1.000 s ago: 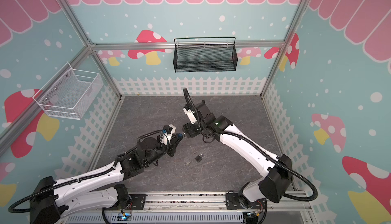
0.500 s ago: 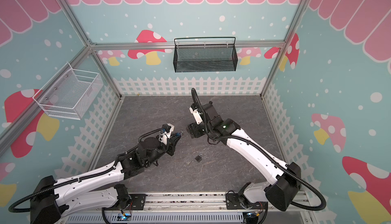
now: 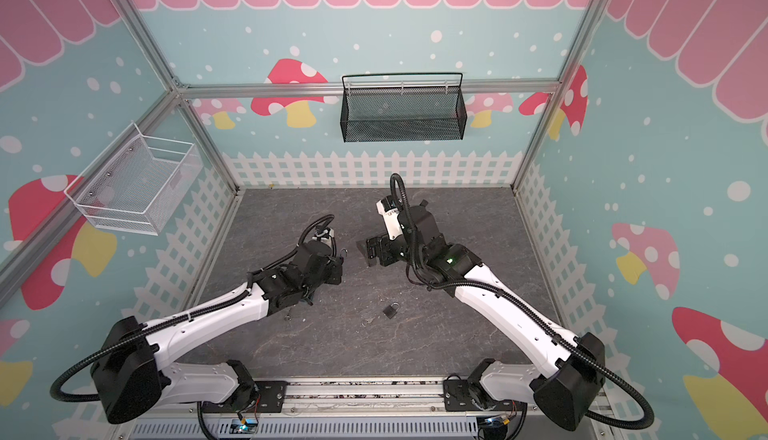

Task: Unlock with the key
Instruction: 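Hold the open padlock in the left gripper while the right gripper hovers, then set the blue padlock down and open the left gripper while the right arm withdraws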

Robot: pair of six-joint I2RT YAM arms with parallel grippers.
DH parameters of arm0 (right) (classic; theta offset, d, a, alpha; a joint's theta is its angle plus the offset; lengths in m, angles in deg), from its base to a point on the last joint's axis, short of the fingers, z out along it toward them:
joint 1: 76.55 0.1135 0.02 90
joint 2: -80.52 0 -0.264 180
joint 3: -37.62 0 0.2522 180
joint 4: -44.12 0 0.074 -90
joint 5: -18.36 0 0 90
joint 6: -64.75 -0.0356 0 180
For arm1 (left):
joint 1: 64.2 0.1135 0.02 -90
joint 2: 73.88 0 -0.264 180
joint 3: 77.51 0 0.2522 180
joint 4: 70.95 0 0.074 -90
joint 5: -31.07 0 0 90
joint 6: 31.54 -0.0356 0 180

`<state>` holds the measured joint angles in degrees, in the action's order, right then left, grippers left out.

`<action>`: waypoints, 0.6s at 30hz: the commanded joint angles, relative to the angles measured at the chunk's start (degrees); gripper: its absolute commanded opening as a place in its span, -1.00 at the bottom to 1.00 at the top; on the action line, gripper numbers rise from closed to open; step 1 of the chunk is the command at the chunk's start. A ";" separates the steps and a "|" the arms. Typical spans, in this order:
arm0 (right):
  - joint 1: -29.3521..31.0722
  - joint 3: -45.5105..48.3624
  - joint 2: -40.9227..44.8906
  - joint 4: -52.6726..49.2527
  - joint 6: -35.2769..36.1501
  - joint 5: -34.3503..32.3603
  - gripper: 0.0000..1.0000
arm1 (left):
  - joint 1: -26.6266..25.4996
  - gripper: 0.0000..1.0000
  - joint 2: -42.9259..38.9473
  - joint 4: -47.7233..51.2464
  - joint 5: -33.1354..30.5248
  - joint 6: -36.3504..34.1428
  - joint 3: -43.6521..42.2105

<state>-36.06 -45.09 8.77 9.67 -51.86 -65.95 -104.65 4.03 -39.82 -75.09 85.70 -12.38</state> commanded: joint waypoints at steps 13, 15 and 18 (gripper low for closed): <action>-0.09 -3.49 0.83 10.04 -5.29 4.59 0.96 | 9.06 -1.00 24.89 13.90 9.11 10.95 17.27; -0.16 -3.98 0.65 10.08 -5.20 4.91 0.96 | 9.37 -1.00 27.04 15.15 8.86 10.47 19.27; -0.23 -4.22 0.65 10.29 -5.33 5.27 0.96 | 9.84 -1.00 29.58 16.46 8.78 10.02 21.40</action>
<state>-36.06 -47.49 8.81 18.22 -56.61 -61.64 -95.43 32.16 -26.81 -66.30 95.14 6.55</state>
